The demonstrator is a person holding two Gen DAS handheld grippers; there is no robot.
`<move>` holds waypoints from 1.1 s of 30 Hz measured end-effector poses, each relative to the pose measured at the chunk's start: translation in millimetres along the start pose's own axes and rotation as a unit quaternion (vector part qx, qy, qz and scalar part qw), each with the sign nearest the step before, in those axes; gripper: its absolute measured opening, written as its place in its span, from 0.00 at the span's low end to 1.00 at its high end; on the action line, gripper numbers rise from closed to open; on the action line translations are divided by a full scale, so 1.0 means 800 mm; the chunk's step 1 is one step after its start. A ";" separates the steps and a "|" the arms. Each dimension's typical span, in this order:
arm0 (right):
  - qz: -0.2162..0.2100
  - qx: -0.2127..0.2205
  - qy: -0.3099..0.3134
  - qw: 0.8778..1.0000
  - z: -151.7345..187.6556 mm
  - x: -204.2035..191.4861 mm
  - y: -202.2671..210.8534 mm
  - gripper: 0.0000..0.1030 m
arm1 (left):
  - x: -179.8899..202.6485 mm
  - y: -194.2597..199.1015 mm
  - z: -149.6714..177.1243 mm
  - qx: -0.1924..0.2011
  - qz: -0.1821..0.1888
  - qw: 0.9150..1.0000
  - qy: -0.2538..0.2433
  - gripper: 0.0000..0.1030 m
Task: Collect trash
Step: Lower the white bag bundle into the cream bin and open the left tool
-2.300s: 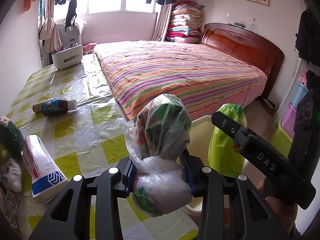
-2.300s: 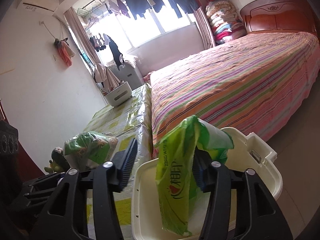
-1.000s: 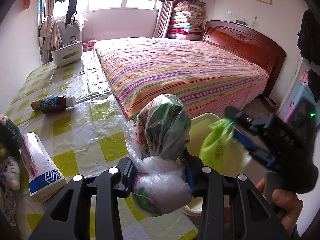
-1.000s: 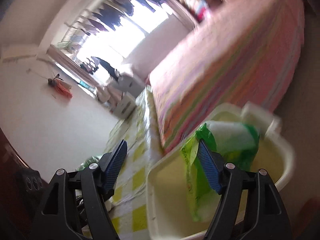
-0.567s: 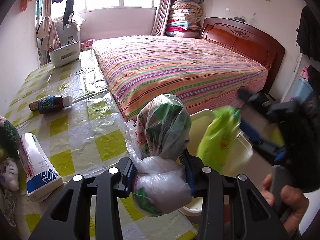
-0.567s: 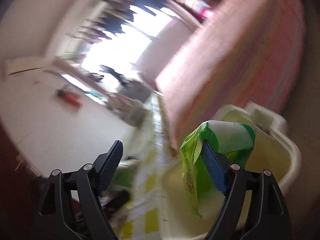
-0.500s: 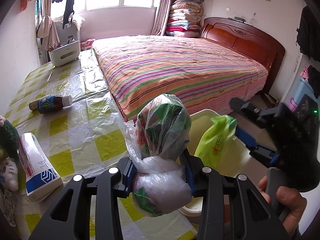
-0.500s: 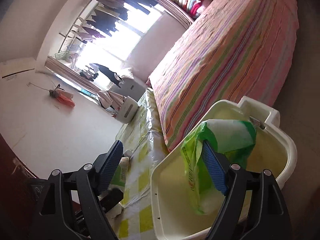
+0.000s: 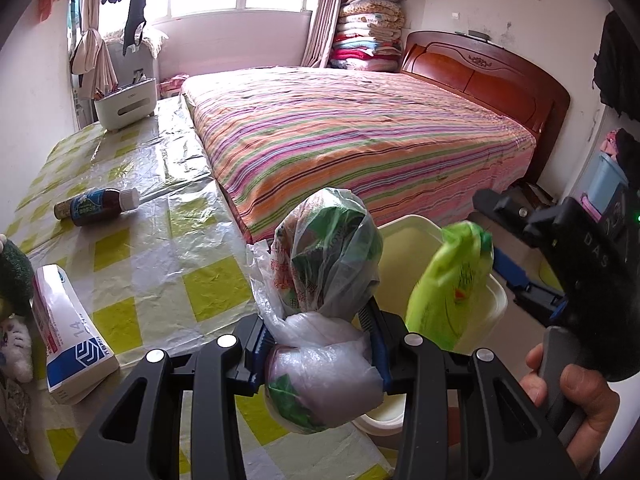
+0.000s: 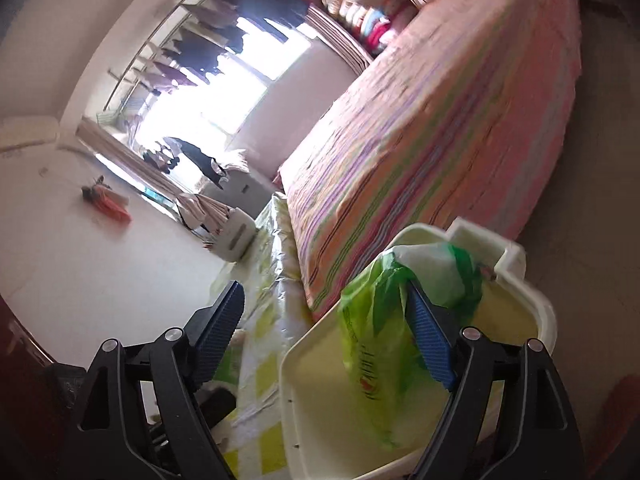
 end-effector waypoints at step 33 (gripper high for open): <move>0.052 0.094 0.029 0.994 -0.025 0.000 0.046 0.82 | 0.062 -0.015 0.013 -0.036 0.072 0.996 -0.028 0.44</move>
Point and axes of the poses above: each gripper's, at about its wrist camera, not at the fingertips, and y roughly against the way its jaws point, x to its right, z to its underside, the point moved 10 cm from there along -y, roughly the way its jaws point, and after that the axes turned 8 degrees about y, right-handed, at the moved point
